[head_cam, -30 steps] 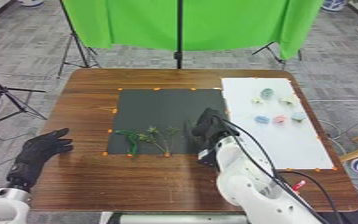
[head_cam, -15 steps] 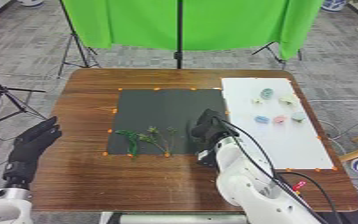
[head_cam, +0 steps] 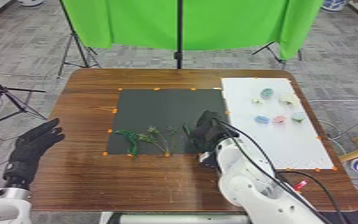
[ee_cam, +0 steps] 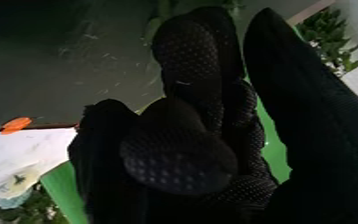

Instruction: Arrange flowers

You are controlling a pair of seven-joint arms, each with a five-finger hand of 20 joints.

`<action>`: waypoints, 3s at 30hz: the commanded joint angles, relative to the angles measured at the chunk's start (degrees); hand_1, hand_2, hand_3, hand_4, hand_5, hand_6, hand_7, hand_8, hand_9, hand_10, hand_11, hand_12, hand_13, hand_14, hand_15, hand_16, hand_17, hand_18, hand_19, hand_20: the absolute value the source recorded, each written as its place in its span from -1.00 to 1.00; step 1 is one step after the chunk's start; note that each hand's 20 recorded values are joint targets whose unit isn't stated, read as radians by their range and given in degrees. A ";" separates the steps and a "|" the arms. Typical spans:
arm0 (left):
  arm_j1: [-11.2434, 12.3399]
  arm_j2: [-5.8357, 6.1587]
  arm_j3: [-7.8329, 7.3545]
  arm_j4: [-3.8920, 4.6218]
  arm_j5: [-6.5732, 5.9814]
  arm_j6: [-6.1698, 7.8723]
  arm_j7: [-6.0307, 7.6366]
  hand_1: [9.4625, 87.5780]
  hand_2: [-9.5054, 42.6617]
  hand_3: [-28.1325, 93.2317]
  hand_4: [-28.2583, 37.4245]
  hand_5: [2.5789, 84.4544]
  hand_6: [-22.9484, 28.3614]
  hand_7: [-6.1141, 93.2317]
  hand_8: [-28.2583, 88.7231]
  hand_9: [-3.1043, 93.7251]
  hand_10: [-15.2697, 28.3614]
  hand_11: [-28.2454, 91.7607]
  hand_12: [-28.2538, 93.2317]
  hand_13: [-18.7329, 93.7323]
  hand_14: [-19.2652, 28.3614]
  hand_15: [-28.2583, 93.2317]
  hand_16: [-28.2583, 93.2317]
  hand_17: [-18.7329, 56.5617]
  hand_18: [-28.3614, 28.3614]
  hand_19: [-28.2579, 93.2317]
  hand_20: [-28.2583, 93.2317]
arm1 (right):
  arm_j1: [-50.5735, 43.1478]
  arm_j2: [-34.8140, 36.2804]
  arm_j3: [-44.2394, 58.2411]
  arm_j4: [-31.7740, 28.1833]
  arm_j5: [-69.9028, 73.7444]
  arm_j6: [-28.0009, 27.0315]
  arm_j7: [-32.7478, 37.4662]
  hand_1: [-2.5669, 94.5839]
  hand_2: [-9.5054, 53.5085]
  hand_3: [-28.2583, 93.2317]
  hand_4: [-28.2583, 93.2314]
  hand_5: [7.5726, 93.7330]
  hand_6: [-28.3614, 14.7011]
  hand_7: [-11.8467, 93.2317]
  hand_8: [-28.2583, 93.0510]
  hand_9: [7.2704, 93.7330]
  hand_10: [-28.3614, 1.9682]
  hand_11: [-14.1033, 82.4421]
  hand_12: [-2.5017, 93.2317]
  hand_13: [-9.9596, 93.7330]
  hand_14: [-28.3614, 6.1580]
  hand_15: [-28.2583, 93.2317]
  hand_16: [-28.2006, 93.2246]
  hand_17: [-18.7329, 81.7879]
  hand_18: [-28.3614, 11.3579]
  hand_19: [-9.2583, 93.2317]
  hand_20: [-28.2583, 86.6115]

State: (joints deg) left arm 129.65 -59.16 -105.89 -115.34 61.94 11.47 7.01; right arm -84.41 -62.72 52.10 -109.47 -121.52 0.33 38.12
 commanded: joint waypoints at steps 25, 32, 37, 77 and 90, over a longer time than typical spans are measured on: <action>0.86 -0.89 -0.55 0.01 -0.16 -1.77 -1.66 -0.36 -0.47 0.50 -0.69 -0.05 0.17 -0.69 -0.61 -0.14 0.32 -0.18 -0.32 -0.04 0.57 -0.12 -0.54 -0.24 0.49 -0.27 -0.18 | 0.43 3.21 1.17 -0.37 -1.08 -4.14 0.06 0.06 -1.00 0.39 -0.52 0.74 0.10 -0.28 -0.26 0.94 0.16 0.18 -0.41 1.00 0.56 0.50 -0.12 0.81 -0.08 1.00 0.37; 0.65 -0.68 -0.33 -0.02 -0.14 -1.96 -1.91 -0.36 -0.47 0.51 -0.69 -0.05 0.17 -0.70 -0.61 -0.14 0.32 -0.18 -0.32 -0.04 0.57 -0.12 -0.54 -0.24 0.48 -0.27 -0.19 | -0.33 4.02 3.59 -3.03 -1.70 -3.68 -0.23 0.05 -1.00 0.39 -0.53 0.74 0.11 -0.28 -0.26 0.95 0.16 0.18 -0.41 1.00 0.55 0.50 -0.11 0.81 -0.09 1.00 0.38; 0.61 -0.55 -0.39 -0.09 -0.08 -2.01 -1.96 -0.36 -0.47 0.50 -0.69 -0.05 0.17 -0.70 -0.61 -0.13 0.33 -0.18 -0.32 -0.03 0.58 -0.12 -0.54 -0.24 0.48 -0.27 -0.19 | -0.01 6.83 6.65 -5.10 -4.43 0.88 -0.30 0.01 -1.00 0.42 -0.56 0.70 0.10 -0.31 -0.27 0.91 0.14 0.17 -0.40 1.00 0.54 0.46 -0.08 0.77 -0.12 1.00 0.40; 0.71 -1.40 -1.10 -0.21 0.35 -3.99 -2.68 -0.37 -0.46 0.50 -0.69 -0.01 0.18 -0.70 -0.61 -0.07 0.36 -0.16 -0.32 0.00 0.60 -0.10 -0.55 -0.24 0.49 -0.26 -0.19 | 1.00 13.20 6.27 7.57 -14.64 -3.68 7.23 0.05 -1.00 0.46 -0.71 0.39 0.30 -0.51 -0.62 0.77 0.06 -0.21 -0.25 0.99 0.52 0.35 0.04 0.70 -0.12 1.00 0.37; 1.11 -1.22 -1.58 -0.50 0.18 -3.45 -2.26 -0.36 -0.46 0.50 -0.70 -0.01 0.18 -0.70 -0.61 -0.07 0.36 -0.16 -0.32 0.00 0.61 -0.09 -0.55 -0.24 0.49 -0.26 -0.19 | 1.21 13.49 5.35 8.57 -15.11 5.61 5.59 0.39 -1.00 0.32 -0.71 0.71 0.19 -0.39 -0.30 0.99 0.27 -0.39 -0.02 1.00 0.64 0.43 -0.05 0.77 -0.03 1.00 0.35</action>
State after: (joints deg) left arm 129.62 -59.91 -106.99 -115.46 62.08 8.17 4.99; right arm -83.25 -49.65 57.62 -100.39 -135.56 3.95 44.11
